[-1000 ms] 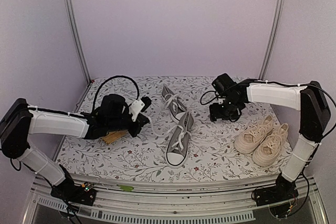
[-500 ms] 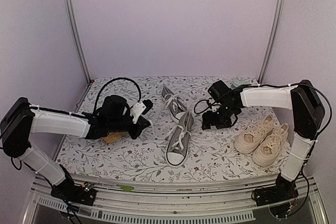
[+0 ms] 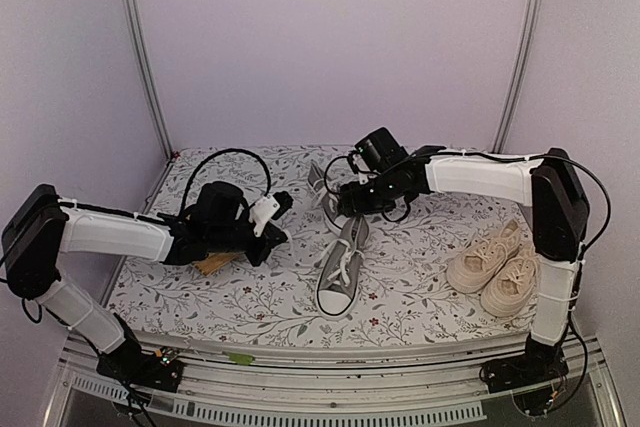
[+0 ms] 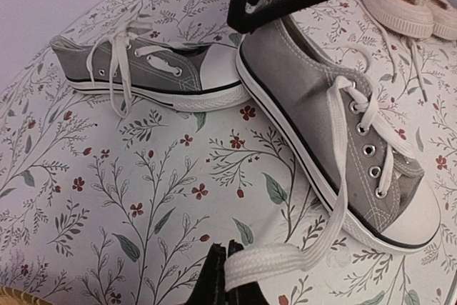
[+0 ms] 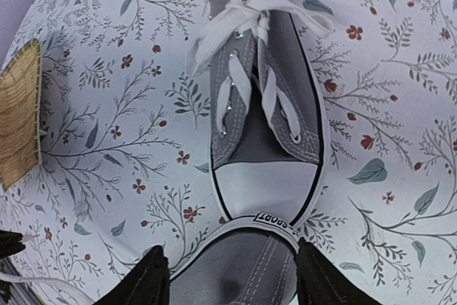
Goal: Tie the shoes
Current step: Adjust the shoe at the center of the board.
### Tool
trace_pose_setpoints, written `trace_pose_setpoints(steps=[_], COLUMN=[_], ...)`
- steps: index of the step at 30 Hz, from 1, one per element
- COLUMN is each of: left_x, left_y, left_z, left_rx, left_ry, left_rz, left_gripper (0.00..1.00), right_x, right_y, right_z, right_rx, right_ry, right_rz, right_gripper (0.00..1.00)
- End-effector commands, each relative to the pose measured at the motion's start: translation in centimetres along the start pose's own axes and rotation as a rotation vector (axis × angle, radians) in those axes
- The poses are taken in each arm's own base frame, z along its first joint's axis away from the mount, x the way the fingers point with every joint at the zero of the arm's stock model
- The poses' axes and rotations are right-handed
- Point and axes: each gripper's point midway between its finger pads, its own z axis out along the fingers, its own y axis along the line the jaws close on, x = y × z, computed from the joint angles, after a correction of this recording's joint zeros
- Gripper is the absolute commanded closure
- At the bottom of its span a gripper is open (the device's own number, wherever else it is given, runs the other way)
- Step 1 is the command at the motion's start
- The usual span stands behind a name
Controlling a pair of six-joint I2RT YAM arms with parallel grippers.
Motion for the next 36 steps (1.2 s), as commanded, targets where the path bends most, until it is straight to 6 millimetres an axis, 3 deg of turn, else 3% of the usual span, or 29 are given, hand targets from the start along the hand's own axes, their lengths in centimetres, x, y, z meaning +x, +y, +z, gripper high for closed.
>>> trace_pose_setpoints(steps=[1,5,8,10,15,18,22,24,27,29,30,34,36], left_x=[-1.1,-1.2,-1.4,-1.6,-1.7,-1.7,-1.6,-1.3,-1.2,-1.1,-1.2,-1.2,-1.2], left_y=[-0.1,-0.1,-0.1,-0.1,0.1,0.5,1.0,1.1,1.3,1.3,1.3,1.3,1.4], left_z=[-0.3,-0.2,-0.3,-0.5,-1.2,-1.6,-2.1,-2.3,-2.4,-2.4,-2.4,-2.3,-2.3], left_rx=[0.001,0.005,0.004,0.004,-0.016,-0.040,-0.075,-0.080,-0.094,-0.095,-0.093,-0.092,-0.095], left_ry=[-0.023,-0.024,-0.029,-0.033,-0.041,-0.044,-0.038,-0.035,-0.031,-0.027,-0.029,-0.024,-0.019], left_rz=[0.023,0.028,0.031,0.031,0.034,0.033,0.026,0.025,0.023,0.023,0.023,0.027,0.027], left_gripper=[1.00,1.00,1.00,1.00,1.00,1.00,1.00,1.00,1.00,1.00,1.00,1.00,1.00], right_x=[0.6,1.2,1.5,1.3,0.4,-0.6,-0.6,0.1,-0.6,-1.0,-1.0,-1.8,-2.5], right_y=[-1.5,-0.8,0.2,1.3,5.3,8.2,10.1,10.2,10.2,10.4,10.7,10.3,9.1], right_z=[0.7,0.8,0.7,0.1,-1.7,-1.5,1.1,3.0,4.5,5.0,5.2,4.6,3.1], right_rx=[0.075,0.065,0.033,-0.005,-0.112,-0.197,-0.201,-0.195,-0.169,-0.166,-0.175,-0.141,-0.070], right_ry=[0.037,0.059,0.074,0.067,0.015,-0.021,-0.010,0.019,0.010,-0.001,0.001,-0.003,-0.021], right_rz=[-0.011,-0.035,-0.052,-0.080,-0.142,-0.151,-0.224,-0.254,-0.280,-0.316,-0.329,-0.356,-0.349], right_gripper=[0.44,0.54,0.83,0.98,0.99,0.99,0.99,0.99,0.99,0.97,0.92,0.51,0.40])
